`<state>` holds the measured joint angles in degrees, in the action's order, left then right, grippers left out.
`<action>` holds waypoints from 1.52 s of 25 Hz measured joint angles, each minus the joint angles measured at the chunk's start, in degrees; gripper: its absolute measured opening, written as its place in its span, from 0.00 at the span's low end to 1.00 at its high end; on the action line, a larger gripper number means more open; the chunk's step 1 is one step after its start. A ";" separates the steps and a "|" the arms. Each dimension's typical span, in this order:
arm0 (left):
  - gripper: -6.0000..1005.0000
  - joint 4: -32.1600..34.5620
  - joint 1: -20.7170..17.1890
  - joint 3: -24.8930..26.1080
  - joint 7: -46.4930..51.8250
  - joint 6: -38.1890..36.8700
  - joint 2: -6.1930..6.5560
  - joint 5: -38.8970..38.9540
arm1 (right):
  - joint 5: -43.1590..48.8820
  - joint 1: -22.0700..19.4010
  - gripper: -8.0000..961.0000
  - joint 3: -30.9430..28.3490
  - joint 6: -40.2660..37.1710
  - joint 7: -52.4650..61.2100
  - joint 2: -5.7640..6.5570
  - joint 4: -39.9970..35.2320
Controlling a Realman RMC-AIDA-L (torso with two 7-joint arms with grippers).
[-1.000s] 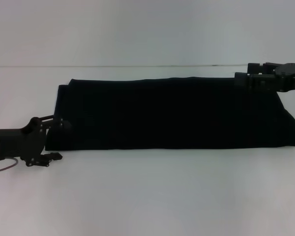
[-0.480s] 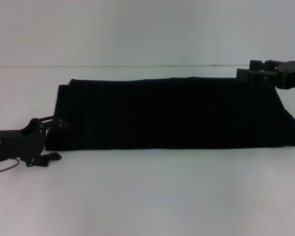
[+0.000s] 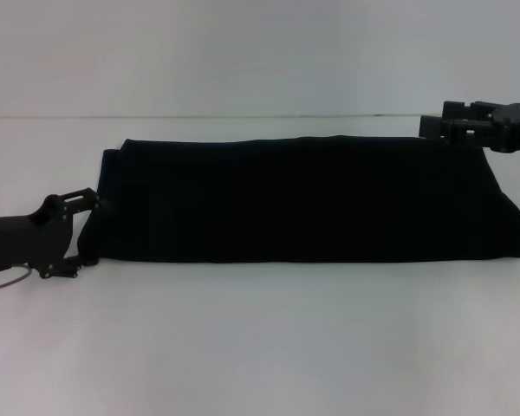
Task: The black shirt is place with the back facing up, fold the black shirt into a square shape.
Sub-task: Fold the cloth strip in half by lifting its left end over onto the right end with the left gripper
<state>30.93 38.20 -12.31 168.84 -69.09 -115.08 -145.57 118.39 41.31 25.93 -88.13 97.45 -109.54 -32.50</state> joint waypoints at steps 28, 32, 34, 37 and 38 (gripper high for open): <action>0.91 0.61 -1.76 0.08 -1.12 -7.43 -0.21 0.88 | -0.79 -0.01 0.97 -0.71 -0.73 0.11 0.49 -0.11; 0.91 -0.42 -1.62 0.10 -1.29 -5.49 -0.40 1.56 | -1.60 0.04 0.97 -0.68 -0.74 0.11 0.50 -0.11; 0.91 -0.84 -1.37 0.07 -1.45 -4.23 -0.41 2.28 | -1.96 0.00 0.97 -0.65 -0.74 0.11 0.54 -0.11; 0.91 -1.04 -1.09 -0.15 -1.51 -2.37 -0.41 2.92 | -2.14 -0.02 0.97 -0.62 -0.74 0.11 0.55 -0.15; 0.91 -1.11 -1.01 -0.17 -1.51 -1.64 -0.41 2.93 | -2.15 -0.02 0.97 -0.61 -0.74 0.11 0.56 -0.15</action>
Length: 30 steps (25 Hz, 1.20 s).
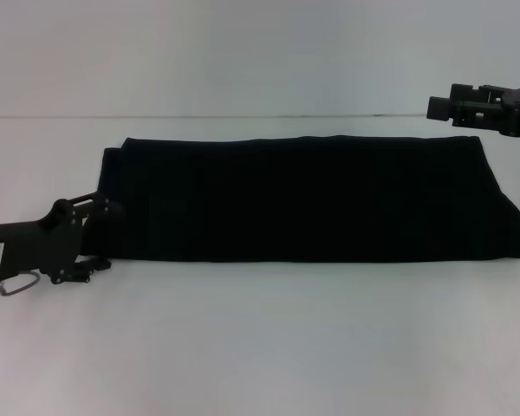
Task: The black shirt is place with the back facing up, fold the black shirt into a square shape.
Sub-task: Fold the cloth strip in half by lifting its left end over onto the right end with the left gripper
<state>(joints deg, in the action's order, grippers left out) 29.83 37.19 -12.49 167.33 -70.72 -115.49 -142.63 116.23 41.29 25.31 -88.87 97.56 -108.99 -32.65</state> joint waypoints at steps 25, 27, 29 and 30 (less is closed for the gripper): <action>0.91 -0.50 0.24 -0.44 -0.26 4.46 -0.09 -0.26 | -0.82 -0.22 0.97 -0.10 -0.24 0.39 0.02 -0.14; 0.91 -0.49 0.45 -0.43 -0.64 5.42 -0.09 -0.05 | -0.87 -0.27 0.97 -0.09 -0.38 0.44 0.03 -0.19; 0.91 -0.49 0.58 -0.43 -0.77 5.69 -0.09 -0.03 | -0.87 -0.27 0.97 -0.09 -0.41 0.48 0.04 -0.31; 0.91 -0.48 0.80 -0.43 -0.96 5.95 -0.09 0.00 | -0.87 -0.27 0.97 -0.09 -0.45 0.53 0.04 -0.48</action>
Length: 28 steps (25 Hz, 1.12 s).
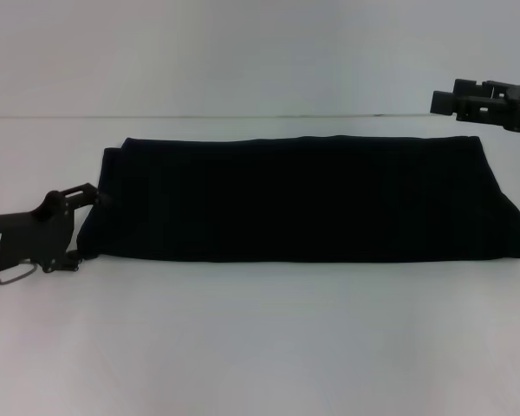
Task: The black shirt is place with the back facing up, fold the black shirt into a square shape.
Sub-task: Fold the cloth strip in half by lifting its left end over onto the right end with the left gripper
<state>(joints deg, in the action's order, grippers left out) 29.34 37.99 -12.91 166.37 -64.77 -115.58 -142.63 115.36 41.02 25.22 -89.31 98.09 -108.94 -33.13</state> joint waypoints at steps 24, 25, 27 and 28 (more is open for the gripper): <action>0.91 -0.56 1.68 -0.94 -14.72 0.52 0.62 -0.12 | 0.04 -0.15 0.97 0.00 -0.39 0.19 0.02 -0.90; 0.91 -0.58 1.70 -1.14 -14.83 0.45 0.62 -0.22 | 0.04 -0.15 0.97 0.00 -0.40 0.23 0.04 -0.90; 0.91 -0.58 1.72 -1.37 -14.91 0.43 0.62 -0.31 | 0.04 -0.15 0.97 0.00 -0.41 0.26 0.05 -0.91; 0.91 -0.58 1.76 -1.53 -14.92 0.42 0.62 -0.41 | 0.04 -0.15 0.97 0.00 -0.41 0.26 0.06 -0.91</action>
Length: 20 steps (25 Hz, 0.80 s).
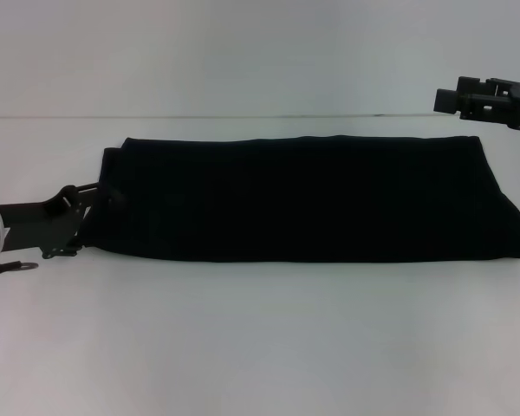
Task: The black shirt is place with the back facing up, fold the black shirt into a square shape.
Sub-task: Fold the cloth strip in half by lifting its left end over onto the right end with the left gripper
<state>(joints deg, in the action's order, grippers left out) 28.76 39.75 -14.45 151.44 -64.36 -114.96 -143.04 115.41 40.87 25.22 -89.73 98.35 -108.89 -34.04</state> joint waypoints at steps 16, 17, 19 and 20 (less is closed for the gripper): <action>0.64 0.89 0.20 -2.27 -0.03 -1.59 0.27 -2.95 | -0.01 0.05 0.97 0.00 -0.53 0.00 0.01 -0.10; 0.61 0.90 0.20 -2.39 -0.07 -1.50 0.25 -3.12 | -0.01 0.06 0.97 0.00 -0.54 0.00 0.01 -0.11; 0.57 0.95 0.26 -2.42 -0.27 -1.40 0.25 -3.48 | -0.07 0.06 0.97 0.00 -0.56 0.03 0.01 -0.12; 0.55 1.00 0.32 -2.45 -0.45 -1.37 0.26 -3.61 | -0.14 0.05 0.97 0.00 -0.56 0.05 0.01 -0.12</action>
<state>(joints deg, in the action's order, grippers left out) 29.76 40.06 -16.90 151.00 -65.72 -114.69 -146.66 115.26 40.91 25.22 -90.28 98.40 -108.88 -34.16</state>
